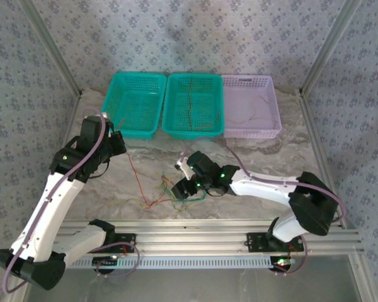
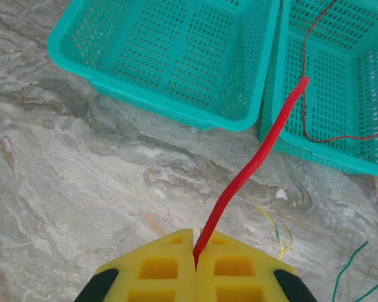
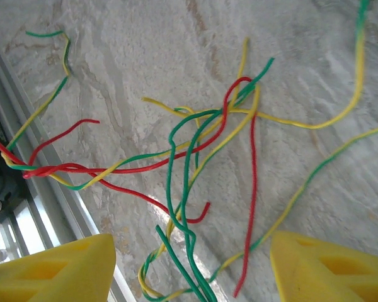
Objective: Untangle the cables
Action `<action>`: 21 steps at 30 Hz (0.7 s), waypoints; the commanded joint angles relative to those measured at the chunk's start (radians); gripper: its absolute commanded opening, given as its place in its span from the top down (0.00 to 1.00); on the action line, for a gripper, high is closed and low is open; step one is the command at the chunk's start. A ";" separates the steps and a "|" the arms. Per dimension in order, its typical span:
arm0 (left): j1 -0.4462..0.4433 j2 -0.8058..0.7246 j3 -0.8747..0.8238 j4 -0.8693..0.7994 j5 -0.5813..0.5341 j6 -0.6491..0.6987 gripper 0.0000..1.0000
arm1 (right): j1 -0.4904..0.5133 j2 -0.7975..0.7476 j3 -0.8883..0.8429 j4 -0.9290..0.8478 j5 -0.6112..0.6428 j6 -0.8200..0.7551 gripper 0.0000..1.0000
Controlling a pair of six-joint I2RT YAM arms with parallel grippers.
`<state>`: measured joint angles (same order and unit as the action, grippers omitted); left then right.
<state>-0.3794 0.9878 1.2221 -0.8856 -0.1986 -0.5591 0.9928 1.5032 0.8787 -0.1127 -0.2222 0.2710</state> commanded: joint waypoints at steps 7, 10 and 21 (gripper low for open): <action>0.007 0.014 0.099 -0.009 0.005 0.015 1.00 | 0.039 0.109 0.041 -0.038 0.016 -0.092 0.35; 0.007 0.014 0.108 -0.014 0.002 0.018 1.00 | 0.046 0.131 0.036 -0.043 0.017 -0.095 0.38; 0.007 0.023 0.138 -0.024 -0.009 0.024 1.00 | 0.048 0.189 0.034 -0.046 0.008 -0.098 0.54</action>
<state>-0.3794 1.0046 1.3243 -0.9031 -0.1978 -0.5499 1.0351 1.6665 0.8986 -0.1379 -0.2150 0.1894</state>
